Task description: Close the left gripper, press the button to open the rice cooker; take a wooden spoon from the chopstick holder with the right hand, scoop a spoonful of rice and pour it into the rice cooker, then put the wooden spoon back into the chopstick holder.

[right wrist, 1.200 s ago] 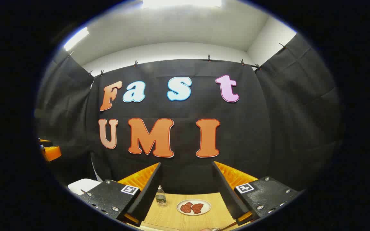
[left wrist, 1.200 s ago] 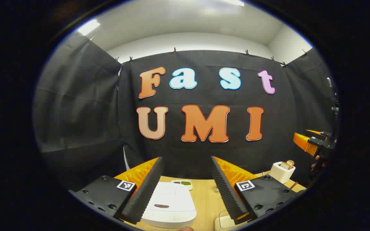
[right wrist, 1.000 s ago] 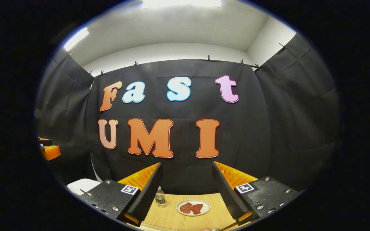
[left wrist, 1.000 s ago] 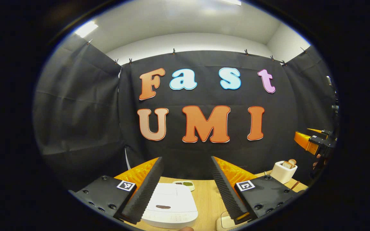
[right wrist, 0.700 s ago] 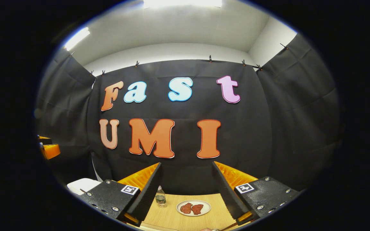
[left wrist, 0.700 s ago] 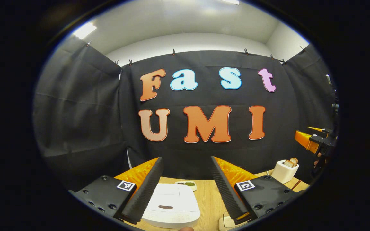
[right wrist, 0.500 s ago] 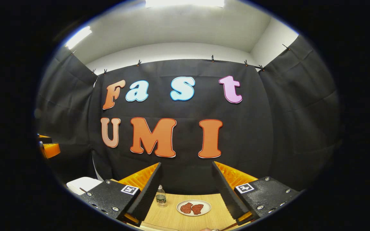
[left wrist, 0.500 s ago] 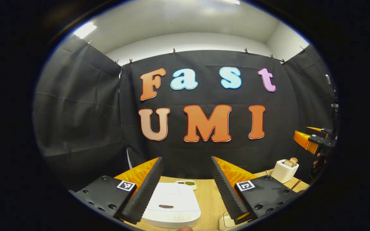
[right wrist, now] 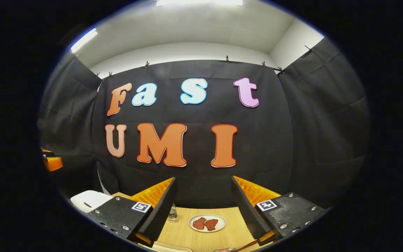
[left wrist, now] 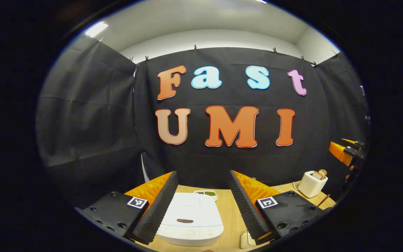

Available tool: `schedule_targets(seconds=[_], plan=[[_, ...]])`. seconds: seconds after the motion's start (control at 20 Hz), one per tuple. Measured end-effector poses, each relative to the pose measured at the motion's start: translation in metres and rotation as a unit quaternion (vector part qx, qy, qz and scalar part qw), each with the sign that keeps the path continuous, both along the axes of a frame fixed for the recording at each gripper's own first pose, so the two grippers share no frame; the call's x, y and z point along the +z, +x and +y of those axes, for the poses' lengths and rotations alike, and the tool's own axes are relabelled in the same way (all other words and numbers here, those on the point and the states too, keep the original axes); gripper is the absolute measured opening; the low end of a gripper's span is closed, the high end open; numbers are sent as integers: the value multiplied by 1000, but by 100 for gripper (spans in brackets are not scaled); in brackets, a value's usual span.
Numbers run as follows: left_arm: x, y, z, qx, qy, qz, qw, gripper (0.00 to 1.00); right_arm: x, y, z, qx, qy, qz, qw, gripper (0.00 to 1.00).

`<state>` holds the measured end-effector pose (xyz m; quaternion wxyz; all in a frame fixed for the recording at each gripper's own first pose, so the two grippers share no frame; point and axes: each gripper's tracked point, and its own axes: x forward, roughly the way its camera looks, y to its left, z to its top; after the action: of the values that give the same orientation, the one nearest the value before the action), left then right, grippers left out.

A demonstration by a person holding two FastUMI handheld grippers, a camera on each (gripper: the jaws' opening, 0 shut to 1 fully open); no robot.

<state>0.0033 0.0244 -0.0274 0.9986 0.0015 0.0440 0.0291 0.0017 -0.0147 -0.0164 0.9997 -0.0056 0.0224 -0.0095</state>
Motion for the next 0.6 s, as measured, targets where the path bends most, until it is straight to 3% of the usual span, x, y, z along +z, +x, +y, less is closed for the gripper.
schedule_targets(seconds=[0.1, 0.15, 0.2, 0.35, 0.55, 0.6], plan=[[-5, 3, 5, 5, -1, 7, 1000, 98, -4, 1, -6, -7, 3, 5, 1000, 94], [-8, 5, 8, 8, 1, 12, 1000, 97, -6, 2, -7, -10, 5, 7, 1000, 99], [-12, 5, 9, 11, 3, 18, 1000, 98, -7, 4, -8, -11, 6, 8, 1000, 94], [-23, 9, 13, 14, 7, 33, 999, 98, -10, 6, -13, -16, 4, 9, 1000, 94], [-45, 17, 21, 19, -10, 73, 997, 51, -17, 11, -11, -13, 1, 16, 1000, 94], [-54, 20, 32, 38, -7, 87, 995, 33, -19, 12, -11, -12, 1, 19, 1000, 99]])
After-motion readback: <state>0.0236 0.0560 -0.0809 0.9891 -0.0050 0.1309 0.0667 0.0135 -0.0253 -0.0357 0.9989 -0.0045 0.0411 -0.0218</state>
